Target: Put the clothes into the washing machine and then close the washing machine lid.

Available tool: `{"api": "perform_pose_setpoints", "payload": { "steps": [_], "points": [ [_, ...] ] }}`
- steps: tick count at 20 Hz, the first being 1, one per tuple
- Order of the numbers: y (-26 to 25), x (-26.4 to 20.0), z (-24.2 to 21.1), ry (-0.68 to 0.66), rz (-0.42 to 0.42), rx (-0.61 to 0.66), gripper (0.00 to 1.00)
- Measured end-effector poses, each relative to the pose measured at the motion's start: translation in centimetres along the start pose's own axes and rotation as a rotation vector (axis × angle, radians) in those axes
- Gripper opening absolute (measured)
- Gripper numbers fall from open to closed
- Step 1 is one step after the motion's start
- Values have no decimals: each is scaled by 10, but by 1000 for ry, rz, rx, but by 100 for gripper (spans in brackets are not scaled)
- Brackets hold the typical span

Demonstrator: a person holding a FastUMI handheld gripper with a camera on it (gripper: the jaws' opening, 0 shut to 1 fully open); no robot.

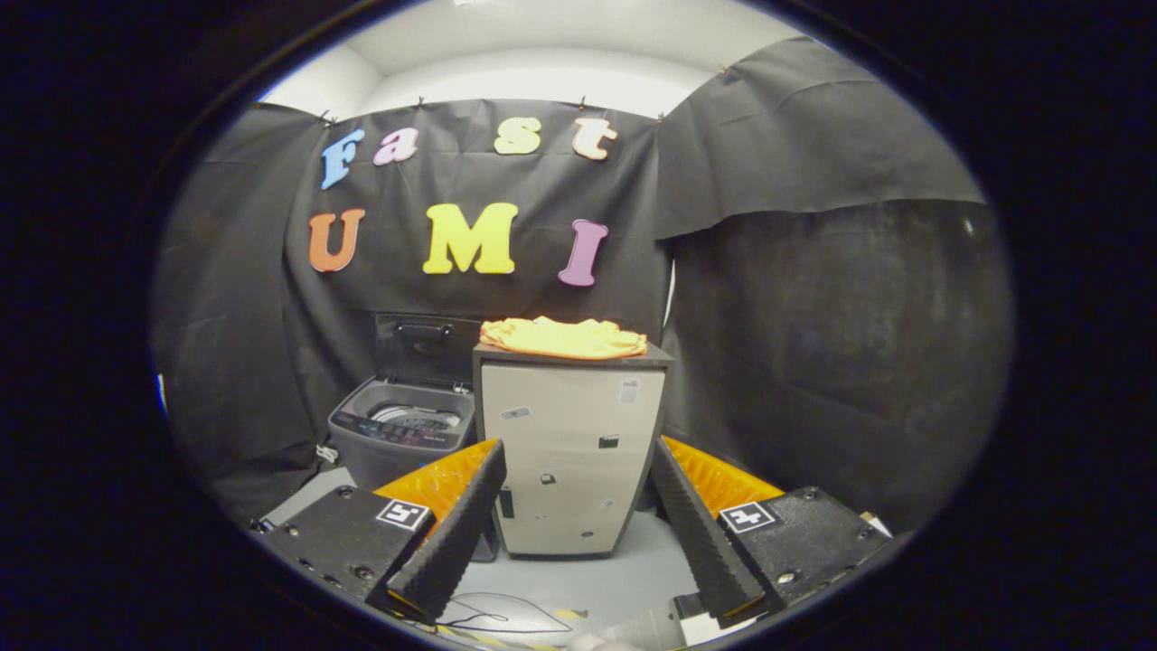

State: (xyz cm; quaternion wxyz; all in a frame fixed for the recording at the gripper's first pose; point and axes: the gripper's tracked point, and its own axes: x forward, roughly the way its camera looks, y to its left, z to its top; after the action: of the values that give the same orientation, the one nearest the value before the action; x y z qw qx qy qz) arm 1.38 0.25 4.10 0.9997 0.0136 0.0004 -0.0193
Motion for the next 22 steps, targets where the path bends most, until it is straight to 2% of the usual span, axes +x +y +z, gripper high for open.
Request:
{"api": "perform_pose_setpoints", "payload": {
  "steps": [7,14,22],
  "points": [
    [-9,62,67,-13,4,7,100],
    [-18,159,147,-65,-17,-21,100],
    [-2,269,225,-62,54,16,100]
  ]
}}
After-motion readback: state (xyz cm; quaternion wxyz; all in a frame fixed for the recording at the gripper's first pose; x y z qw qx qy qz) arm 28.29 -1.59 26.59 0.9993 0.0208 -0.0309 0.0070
